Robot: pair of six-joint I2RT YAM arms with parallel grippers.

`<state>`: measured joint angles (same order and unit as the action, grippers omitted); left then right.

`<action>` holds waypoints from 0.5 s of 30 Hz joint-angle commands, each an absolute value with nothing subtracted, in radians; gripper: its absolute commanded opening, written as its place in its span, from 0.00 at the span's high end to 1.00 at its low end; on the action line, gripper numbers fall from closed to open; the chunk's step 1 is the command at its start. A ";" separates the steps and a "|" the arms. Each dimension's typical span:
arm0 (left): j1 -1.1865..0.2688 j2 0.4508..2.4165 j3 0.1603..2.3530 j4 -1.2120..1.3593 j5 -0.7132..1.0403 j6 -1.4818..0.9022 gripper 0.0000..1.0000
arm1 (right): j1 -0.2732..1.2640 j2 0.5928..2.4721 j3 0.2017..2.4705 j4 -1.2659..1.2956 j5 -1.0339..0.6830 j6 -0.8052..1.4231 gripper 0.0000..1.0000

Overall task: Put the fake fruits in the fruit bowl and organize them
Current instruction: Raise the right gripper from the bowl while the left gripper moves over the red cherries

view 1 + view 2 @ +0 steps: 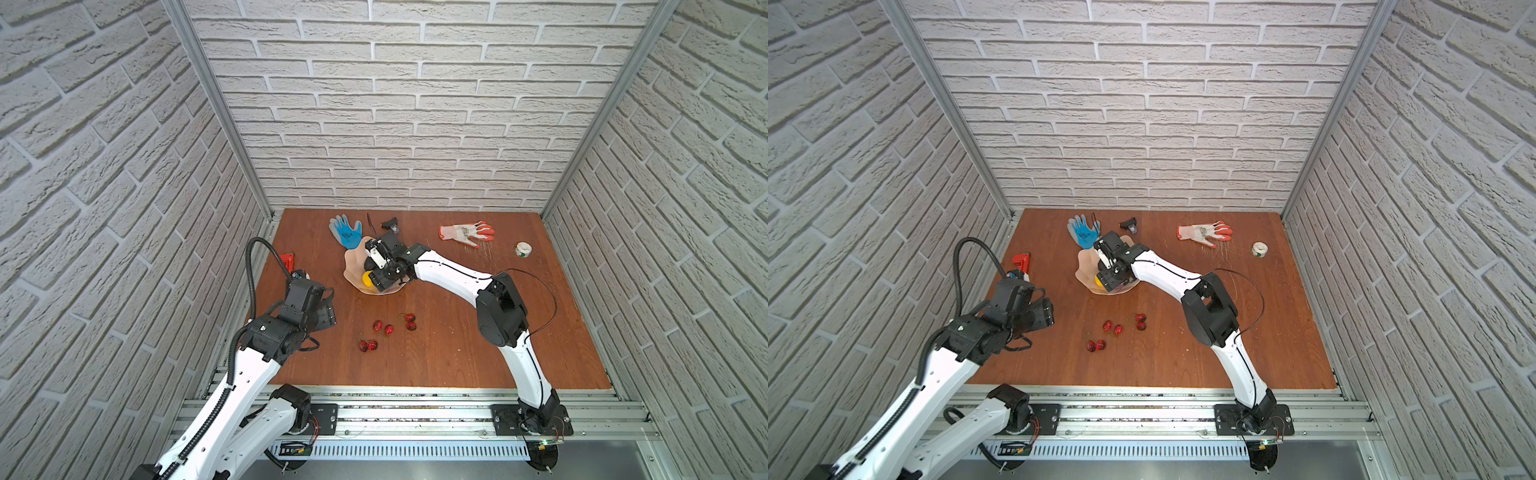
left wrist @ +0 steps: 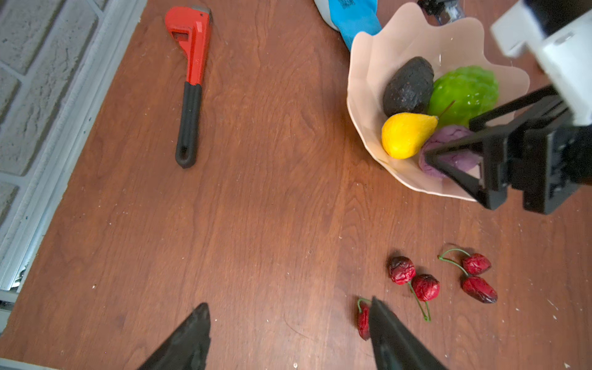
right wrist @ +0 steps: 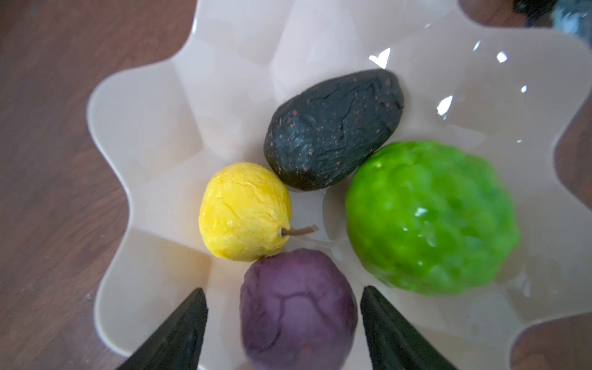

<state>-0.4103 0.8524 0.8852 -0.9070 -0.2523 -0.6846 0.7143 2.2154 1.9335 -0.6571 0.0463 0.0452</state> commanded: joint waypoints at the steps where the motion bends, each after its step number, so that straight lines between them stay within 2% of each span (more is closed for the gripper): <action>1: -0.404 0.909 0.931 -0.907 -0.184 -0.675 0.23 | 0.715 2.065 1.902 -0.628 0.044 0.020 0.21; 6: -0.408 0.969 0.937 -0.867 -0.062 -0.673 0.23 | 0.723 1.949 1.823 -0.608 0.045 0.019 0.20; 10: -0.431 0.997 0.862 -0.796 0.026 -0.715 0.25 | 0.732 1.827 1.694 -0.549 0.034 0.054 0.21; 15: -0.518 0.992 0.815 -0.788 0.000 -0.775 0.25 | 0.736 1.691 1.479 -0.467 0.015 0.102 0.22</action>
